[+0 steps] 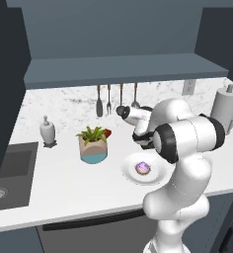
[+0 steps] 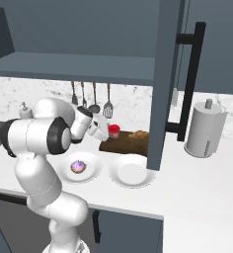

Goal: From the different types of pastries on the counter, select a croissant and place it on the cutting board. Then retrieve a jar of jam from the cabinet and place it alongside the croissant on the cutting board.

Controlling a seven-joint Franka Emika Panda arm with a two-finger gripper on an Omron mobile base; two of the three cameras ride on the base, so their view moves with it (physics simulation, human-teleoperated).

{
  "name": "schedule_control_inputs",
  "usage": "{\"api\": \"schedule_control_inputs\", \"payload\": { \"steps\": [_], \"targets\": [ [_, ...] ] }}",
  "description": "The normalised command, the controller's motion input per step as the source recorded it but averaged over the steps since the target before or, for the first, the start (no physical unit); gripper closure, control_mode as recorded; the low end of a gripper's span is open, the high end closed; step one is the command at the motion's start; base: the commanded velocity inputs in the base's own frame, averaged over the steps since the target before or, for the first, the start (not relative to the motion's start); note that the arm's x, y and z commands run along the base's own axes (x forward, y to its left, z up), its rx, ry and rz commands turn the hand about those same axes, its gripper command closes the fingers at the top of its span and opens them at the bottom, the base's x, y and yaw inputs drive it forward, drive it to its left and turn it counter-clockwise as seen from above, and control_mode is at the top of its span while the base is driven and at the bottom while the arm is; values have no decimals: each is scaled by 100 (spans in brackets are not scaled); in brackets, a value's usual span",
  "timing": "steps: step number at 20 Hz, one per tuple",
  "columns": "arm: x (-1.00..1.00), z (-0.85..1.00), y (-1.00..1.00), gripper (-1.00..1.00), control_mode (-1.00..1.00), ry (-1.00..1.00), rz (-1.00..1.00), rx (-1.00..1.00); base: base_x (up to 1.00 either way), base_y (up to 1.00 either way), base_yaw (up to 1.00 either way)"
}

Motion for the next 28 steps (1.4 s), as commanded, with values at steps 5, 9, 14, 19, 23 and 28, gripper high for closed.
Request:
{"api": "schedule_control_inputs", "payload": {
  "steps": [5,9,14,19,23,28],
  "targets": [
    [29,-20,-6,100,-100,1,-7,0,0,0,0],
    [13,-28,-10,100,-100,0,-7,0,0,0,0],
    [6,-33,-14,100,-100,0,-6,0,0,0,0],
    [12,-24,-13,100,-100,0,-5,0,0,0,0],
    [16,-22,-13,100,-100,0,-5,0,0,0,0],
    [13,-25,-10,100,-100,0,-5,0,0,0,0]
  ]
}}
